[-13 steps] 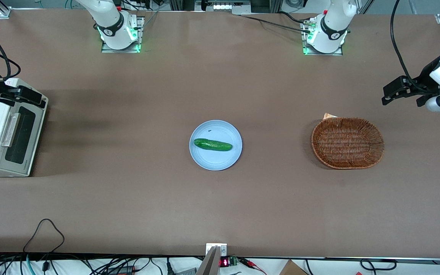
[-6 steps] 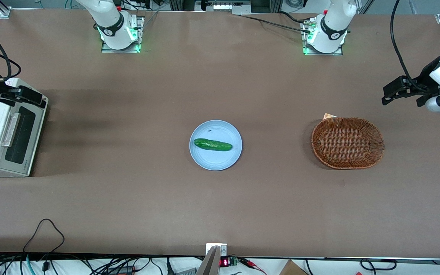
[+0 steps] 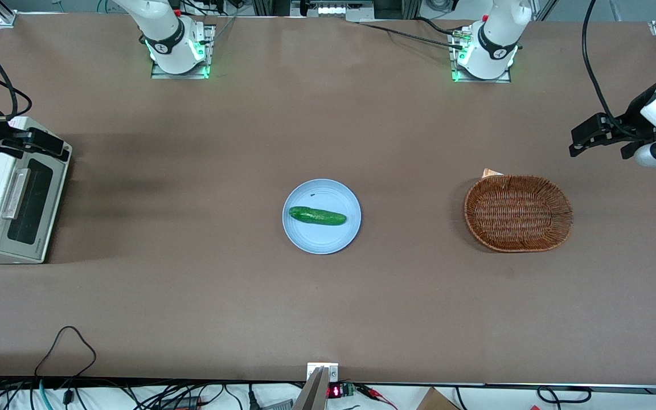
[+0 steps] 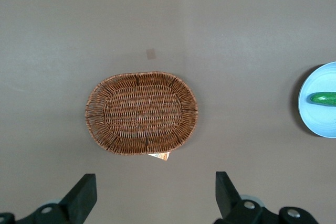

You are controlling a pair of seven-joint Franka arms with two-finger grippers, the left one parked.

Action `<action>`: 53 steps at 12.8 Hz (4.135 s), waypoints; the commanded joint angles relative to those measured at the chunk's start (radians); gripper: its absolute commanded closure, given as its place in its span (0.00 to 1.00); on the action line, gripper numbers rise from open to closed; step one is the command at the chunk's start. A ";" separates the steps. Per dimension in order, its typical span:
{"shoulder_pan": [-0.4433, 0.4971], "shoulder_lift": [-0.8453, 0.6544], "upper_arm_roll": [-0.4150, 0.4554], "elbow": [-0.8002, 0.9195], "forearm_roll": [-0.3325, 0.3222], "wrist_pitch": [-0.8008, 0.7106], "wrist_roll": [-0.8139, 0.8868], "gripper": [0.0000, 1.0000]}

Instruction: Open oven door with right arm only

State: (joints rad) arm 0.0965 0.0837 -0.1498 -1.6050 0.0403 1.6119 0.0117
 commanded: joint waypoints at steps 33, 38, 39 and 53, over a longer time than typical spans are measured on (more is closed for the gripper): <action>0.034 0.183 -0.001 -0.297 -1.005 0.257 0.419 0.99; 0.017 0.255 -0.001 -0.317 -1.091 0.324 0.577 0.98; 0.014 0.260 -0.001 -0.331 -1.115 0.327 0.602 0.98; -0.014 0.274 -0.001 -0.377 -1.149 0.358 0.682 0.98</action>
State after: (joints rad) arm 0.0932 0.3718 -0.1561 -1.9512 -1.0842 1.9460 0.6674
